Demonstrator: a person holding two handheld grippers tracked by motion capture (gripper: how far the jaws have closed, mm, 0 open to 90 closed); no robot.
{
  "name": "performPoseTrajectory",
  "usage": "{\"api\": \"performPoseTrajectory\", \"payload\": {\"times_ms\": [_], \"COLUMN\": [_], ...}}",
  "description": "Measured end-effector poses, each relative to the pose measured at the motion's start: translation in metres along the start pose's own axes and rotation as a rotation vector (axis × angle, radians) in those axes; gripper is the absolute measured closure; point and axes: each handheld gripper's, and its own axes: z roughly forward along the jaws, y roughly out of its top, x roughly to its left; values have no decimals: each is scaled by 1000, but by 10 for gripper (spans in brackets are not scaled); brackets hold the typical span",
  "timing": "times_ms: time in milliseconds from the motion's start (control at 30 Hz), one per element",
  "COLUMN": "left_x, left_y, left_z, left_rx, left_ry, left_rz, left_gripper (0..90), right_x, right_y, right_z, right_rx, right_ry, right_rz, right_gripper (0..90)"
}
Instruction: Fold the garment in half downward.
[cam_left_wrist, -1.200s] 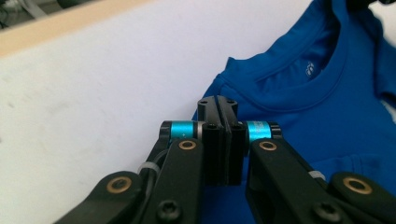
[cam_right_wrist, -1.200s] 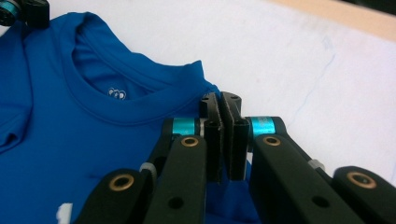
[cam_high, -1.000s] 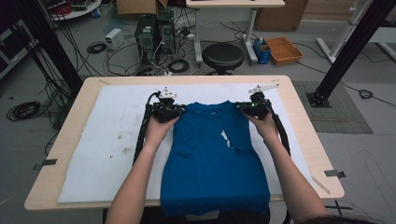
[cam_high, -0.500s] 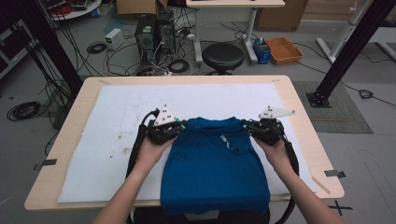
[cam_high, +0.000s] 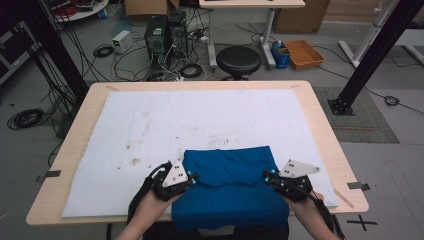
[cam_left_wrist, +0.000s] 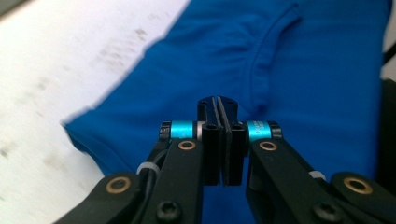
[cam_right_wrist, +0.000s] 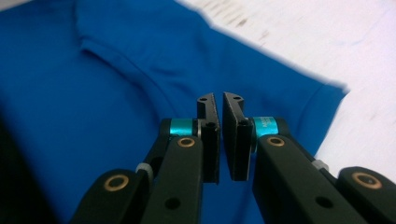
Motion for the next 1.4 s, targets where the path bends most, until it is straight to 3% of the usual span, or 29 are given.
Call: {"api": "performPoseTrajectory", "payload": {"times_ms": [100,167,233,333,367,433,500,600,767,867,1067,1233,1300,1400], "left_x": [-4,-2,3,9,13,21,27,30,30,31,28,25,26,28], "left_y": [-7,-8,-7,-6,-8,-11,-14,-17,-17,-16,-14,-14,-15,-16], "left_z": [-1,0,4,8,9,8,6,9,13,13,3,-2,0,2], "left_rx": [22,15,16,48,49,38,32,52,79,78,62,58,69,72], "left_ry": [-1,17,38,119,138,155,148,143,128,124,107,97,117,114], "left_rz": [-4,-44,-102,-152,-187,-264,-334,-390,-388,-383,-391,-395,-431,-443], "left_gripper": [838,781,741,671,670,651,651,655,765,862,888,882,747,664], "right_x": [7,3,-9,-32,-40,-52,-58,-57,-55,-52,-46,-38,-41,-51], "right_y": [-8,-8,-5,-4,-5,-8,-11,-13,-13,-12,-11,-15,-14,-12], "right_z": [-6,-9,-9,-4,-2,4,9,15,19,17,4,-6,-4,4], "right_rx": [19,8,-9,-22,-23,-8,7,34,59,56,32,28,13,25], "right_ry": [0,-22,-43,-97,-111,-99,-73,-44,-29,-29,-21,-18,-39,-60], "right_rz": [-24,-15,37,128,160,236,279,295,245,227,216,197,208,257], "right_gripper": [802,761,734,658,639,630,628,684,892,900,900,891,770,681]}}
